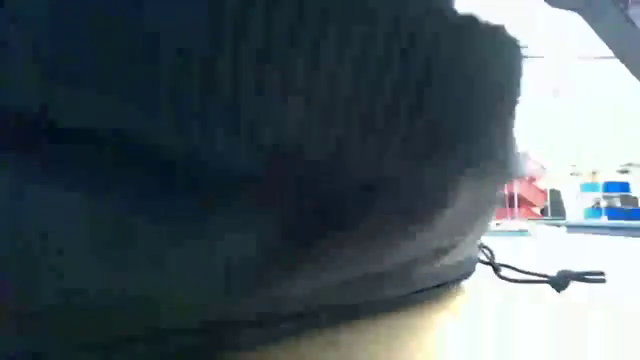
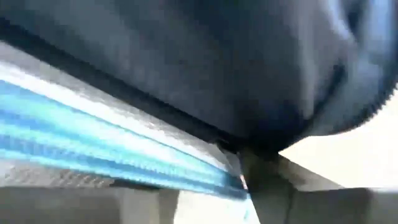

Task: Unpack backpack
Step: Put the white zip bag into the black backpack

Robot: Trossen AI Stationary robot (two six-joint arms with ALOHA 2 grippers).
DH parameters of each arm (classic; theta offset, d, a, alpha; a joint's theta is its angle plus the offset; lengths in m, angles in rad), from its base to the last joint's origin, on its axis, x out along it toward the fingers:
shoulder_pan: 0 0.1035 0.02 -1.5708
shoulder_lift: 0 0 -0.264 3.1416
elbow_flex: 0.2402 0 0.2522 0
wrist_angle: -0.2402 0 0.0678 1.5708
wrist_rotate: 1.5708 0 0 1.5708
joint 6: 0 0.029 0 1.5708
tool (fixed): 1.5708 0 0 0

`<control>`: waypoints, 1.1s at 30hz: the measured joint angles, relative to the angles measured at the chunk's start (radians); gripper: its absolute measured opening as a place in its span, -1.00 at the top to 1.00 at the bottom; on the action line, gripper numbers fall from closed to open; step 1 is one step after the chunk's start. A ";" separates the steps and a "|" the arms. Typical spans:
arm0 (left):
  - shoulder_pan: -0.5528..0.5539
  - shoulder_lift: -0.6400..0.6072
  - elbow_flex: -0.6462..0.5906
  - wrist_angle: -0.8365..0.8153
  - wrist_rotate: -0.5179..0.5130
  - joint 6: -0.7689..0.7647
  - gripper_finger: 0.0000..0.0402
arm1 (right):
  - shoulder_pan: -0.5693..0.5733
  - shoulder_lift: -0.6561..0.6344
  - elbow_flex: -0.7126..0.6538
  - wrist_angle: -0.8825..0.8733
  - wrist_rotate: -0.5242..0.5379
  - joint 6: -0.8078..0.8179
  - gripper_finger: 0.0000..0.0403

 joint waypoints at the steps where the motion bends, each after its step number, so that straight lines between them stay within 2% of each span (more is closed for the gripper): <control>1: 0.004 -0.001 -0.009 0.000 -0.003 -0.007 1.00 | -0.010 -0.015 -0.001 -0.014 0.013 0.001 0.09; 4: 0.018 -0.002 -0.051 0.007 -0.018 -0.068 1.00 | -0.035 -0.063 -0.004 -0.044 0.013 0.004 -0.02; 8: 0.041 -0.003 -0.115 0.008 -0.004 -0.136 1.00 | -0.038 -0.148 -0.006 -0.102 -0.169 -0.002 -0.10; 11: 0.050 -0.003 -0.148 0.006 0.027 -0.169 1.00 | -0.010 -0.225 -0.006 -0.262 -0.264 -0.021 -0.12; 15: 0.049 -0.003 -0.158 -0.001 0.055 -0.189 1.00 | 0.049 -0.305 -0.017 -0.537 -0.262 -0.029 -0.09; 19: 0.050 -0.003 -0.159 -0.005 0.059 -0.189 1.00 | 0.125 -0.356 -0.099 -0.599 -0.203 0.029 0.03; 23: 0.051 -0.003 -0.161 -0.009 0.058 -0.182 1.00 | 0.178 -0.353 -0.210 -0.548 -0.121 0.100 0.28; 26: 0.052 -0.003 -0.165 -0.015 0.047 -0.181 1.00 | 0.180 -0.319 -0.301 -0.374 -0.085 0.179 0.58; 29: 0.060 -0.003 -0.167 -0.032 0.030 -0.180 1.00 | 0.164 -0.254 -0.357 -0.185 -0.129 0.194 0.91; 31: 0.078 -0.003 -0.174 -0.043 0.027 -0.180 1.00 | 0.151 -0.206 -0.360 -0.042 -0.173 0.191 0.94; 33: 0.106 -0.003 -0.189 -0.045 0.017 -0.180 1.00 | 0.138 -0.156 -0.333 0.147 -0.293 0.180 0.94</control>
